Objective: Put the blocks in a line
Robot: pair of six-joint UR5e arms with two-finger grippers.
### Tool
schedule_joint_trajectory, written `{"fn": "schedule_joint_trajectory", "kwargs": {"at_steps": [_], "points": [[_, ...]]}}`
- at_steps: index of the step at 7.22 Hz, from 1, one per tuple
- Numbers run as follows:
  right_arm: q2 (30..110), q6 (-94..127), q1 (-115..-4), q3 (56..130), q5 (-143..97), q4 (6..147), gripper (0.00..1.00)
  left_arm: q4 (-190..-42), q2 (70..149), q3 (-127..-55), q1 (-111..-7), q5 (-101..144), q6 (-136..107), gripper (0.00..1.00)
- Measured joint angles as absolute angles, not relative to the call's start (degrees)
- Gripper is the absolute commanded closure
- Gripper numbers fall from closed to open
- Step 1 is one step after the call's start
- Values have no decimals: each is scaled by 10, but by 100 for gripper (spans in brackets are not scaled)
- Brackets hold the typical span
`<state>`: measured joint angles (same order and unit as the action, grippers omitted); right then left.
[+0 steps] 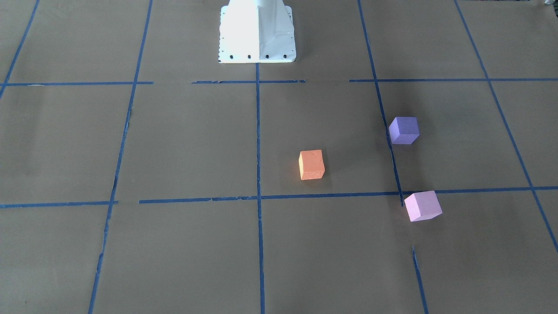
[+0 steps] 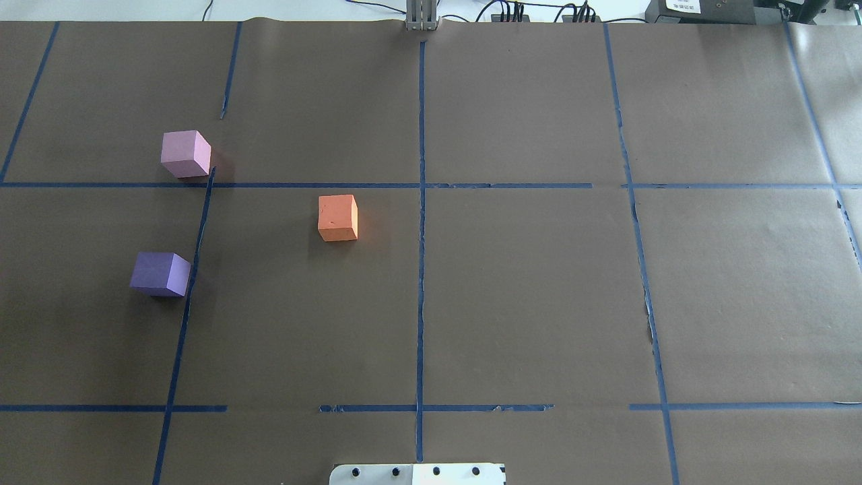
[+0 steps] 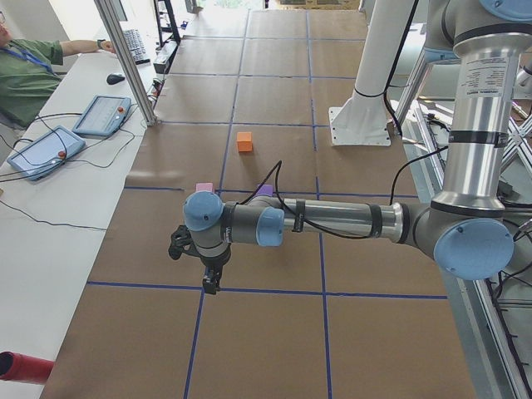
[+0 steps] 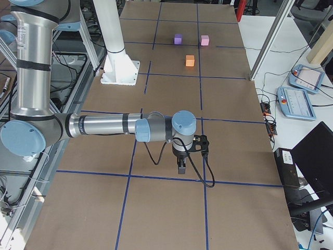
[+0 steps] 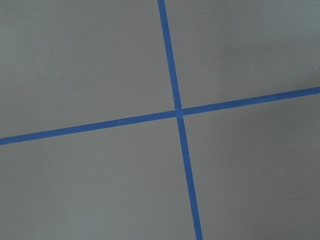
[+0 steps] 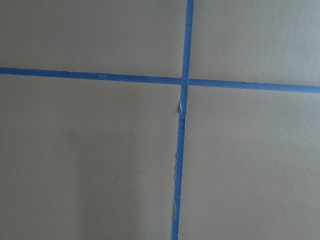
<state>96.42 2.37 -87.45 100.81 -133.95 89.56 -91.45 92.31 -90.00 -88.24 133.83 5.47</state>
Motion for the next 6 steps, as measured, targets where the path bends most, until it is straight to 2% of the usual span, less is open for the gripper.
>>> {"fn": "schedule_joint_trajectory", "kwargs": {"at_steps": [3,6], "points": [[964,24,-875,1008,-1339,896,0,-929,931,-911,-880,1340,56,0],[964,24,-875,1009,-1339,896,0,-1047,959,-953,-818,1363,-34,0]]}}
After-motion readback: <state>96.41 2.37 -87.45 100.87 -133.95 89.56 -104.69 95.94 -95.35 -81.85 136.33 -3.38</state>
